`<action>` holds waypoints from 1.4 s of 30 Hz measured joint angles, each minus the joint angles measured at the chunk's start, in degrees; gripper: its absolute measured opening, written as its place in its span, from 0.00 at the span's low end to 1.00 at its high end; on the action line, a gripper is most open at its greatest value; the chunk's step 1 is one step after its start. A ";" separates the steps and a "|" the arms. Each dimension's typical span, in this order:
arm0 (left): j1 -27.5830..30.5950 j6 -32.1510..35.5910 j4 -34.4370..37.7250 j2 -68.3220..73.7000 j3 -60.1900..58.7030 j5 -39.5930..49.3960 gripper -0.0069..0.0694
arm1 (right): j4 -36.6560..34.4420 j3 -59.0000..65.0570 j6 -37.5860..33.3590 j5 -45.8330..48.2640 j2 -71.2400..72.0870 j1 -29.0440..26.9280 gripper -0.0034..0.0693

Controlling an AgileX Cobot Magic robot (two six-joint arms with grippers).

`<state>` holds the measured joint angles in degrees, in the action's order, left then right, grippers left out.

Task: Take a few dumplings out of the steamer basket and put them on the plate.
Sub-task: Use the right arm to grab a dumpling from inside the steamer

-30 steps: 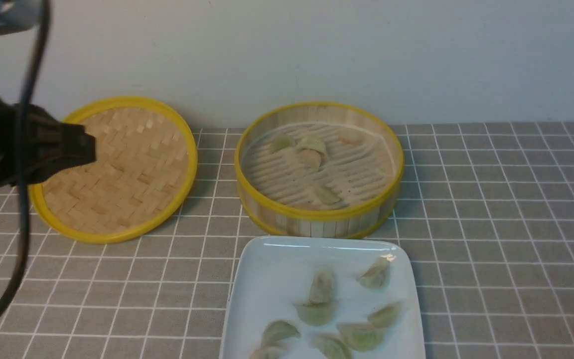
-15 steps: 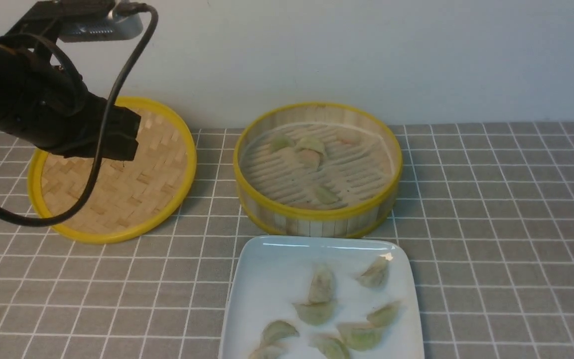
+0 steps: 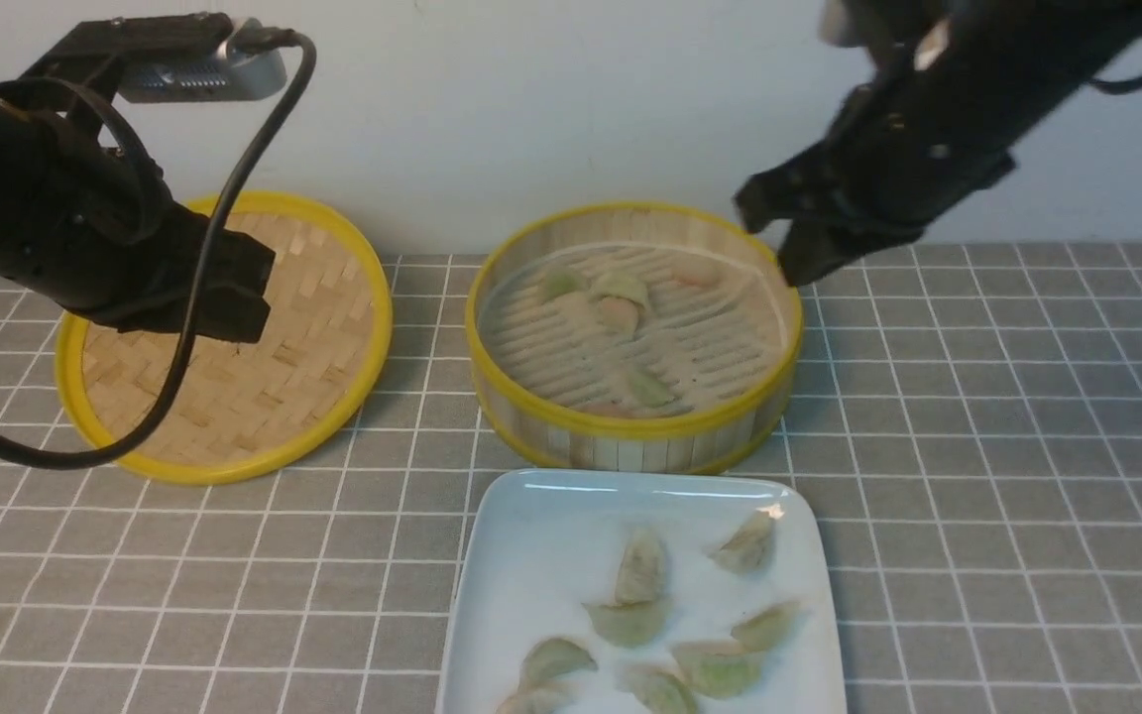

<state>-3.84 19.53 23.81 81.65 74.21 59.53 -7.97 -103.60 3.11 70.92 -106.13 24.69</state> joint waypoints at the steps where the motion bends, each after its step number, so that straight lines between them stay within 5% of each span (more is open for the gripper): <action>1: 0.00 0.05 -0.06 -0.05 0.00 0.00 0.08 | 0.18 -2.59 0.29 0.00 -3.69 1.15 0.03; 11: 0.00 0.28 -0.10 -0.07 0.00 0.24 0.08 | 0.58 -18.38 3.44 0.18 -22.37 3.77 0.11; 19: 0.00 0.45 -0.05 -0.07 0.00 0.08 0.08 | 3.19 -24.22 0.10 0.25 -31.49 3.77 0.57; 23: 0.00 0.45 -0.05 -0.07 0.00 0.08 0.08 | 6.10 -24.21 0.41 0.25 -32.94 3.77 0.69; 25: 0.00 0.45 -0.05 -0.07 0.00 0.08 0.08 | 6.83 -24.23 0.75 0.25 -33.17 3.77 0.68; 30: 0.00 0.45 0.20 -0.07 0.00 0.01 0.08 | 4.82 -24.56 1.66 0.25 -33.17 3.77 0.24; 32: 0.00 0.45 0.35 -0.07 0.00 -0.04 0.08 | 4.87 -24.56 1.70 0.25 -33.17 3.77 0.17; 42: 0.00 0.45 1.32 -0.07 -1.28 -0.11 0.08 | 4.80 -24.23 1.70 0.24 -31.21 3.77 0.06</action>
<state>-3.84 19.97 25.12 81.57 72.93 59.42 -3.17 -127.82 4.81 71.16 -137.35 28.46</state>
